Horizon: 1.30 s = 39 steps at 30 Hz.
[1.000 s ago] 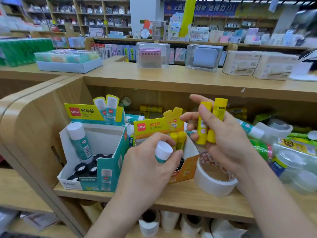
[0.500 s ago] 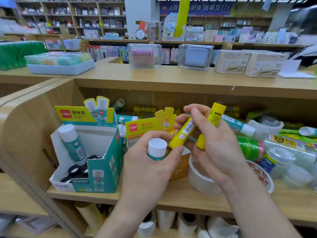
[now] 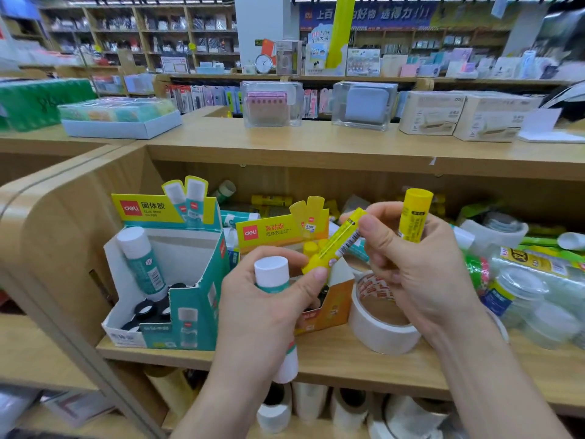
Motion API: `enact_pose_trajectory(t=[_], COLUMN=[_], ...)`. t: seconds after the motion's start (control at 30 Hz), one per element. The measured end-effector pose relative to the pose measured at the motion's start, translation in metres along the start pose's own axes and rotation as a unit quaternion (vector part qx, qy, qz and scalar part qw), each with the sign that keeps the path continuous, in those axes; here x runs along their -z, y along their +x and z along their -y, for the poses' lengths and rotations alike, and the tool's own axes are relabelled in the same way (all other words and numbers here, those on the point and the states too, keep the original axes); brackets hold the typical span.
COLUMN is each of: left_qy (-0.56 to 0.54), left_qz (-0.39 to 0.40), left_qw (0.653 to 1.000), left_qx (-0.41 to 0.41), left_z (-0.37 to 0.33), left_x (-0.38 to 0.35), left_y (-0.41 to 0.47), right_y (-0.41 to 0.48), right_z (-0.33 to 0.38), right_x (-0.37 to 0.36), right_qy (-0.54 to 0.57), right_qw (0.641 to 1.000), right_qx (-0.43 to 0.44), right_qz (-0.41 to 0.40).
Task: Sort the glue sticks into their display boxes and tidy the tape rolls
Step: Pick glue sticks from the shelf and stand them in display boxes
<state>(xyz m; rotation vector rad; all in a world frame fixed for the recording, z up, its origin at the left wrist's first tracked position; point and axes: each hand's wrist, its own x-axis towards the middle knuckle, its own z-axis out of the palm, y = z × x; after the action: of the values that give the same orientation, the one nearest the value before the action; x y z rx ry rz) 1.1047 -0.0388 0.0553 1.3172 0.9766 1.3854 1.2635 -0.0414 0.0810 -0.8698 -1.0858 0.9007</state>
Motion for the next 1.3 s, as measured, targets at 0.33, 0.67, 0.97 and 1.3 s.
enact_pose_trajectory(t=[0.33, 0.67, 0.97, 1.3], left_qy=[0.142, 0.117, 0.355, 0.591], left_qz=[0.011, -0.026, -0.007, 0.092], left_qw=[0.982, 0.986, 0.929, 0.799], left_qx=[-0.124, -0.119, -0.109, -0.057], left_z=[-0.013, -0.017, 0.007, 0.020], left_x=[-0.003, 0.007, 0.014, 0.028], left_y=[-0.001, 0.015, 0.009, -0.004], right_y=[-0.007, 0.013, 0.035, 0.054], right_z=[0.006, 0.023, 0.001, -0.033], right_x=[-0.006, 0.013, 0.014, -0.014], right_qy=[-0.040, -0.212, -0.303, -0.463], right_qw=[0.994, 0.955, 0.951, 0.871], right_qx=[-0.068, -0.096, 0.021, 0.083], right_qz=[0.075, 0.185, 0.063, 0.142])
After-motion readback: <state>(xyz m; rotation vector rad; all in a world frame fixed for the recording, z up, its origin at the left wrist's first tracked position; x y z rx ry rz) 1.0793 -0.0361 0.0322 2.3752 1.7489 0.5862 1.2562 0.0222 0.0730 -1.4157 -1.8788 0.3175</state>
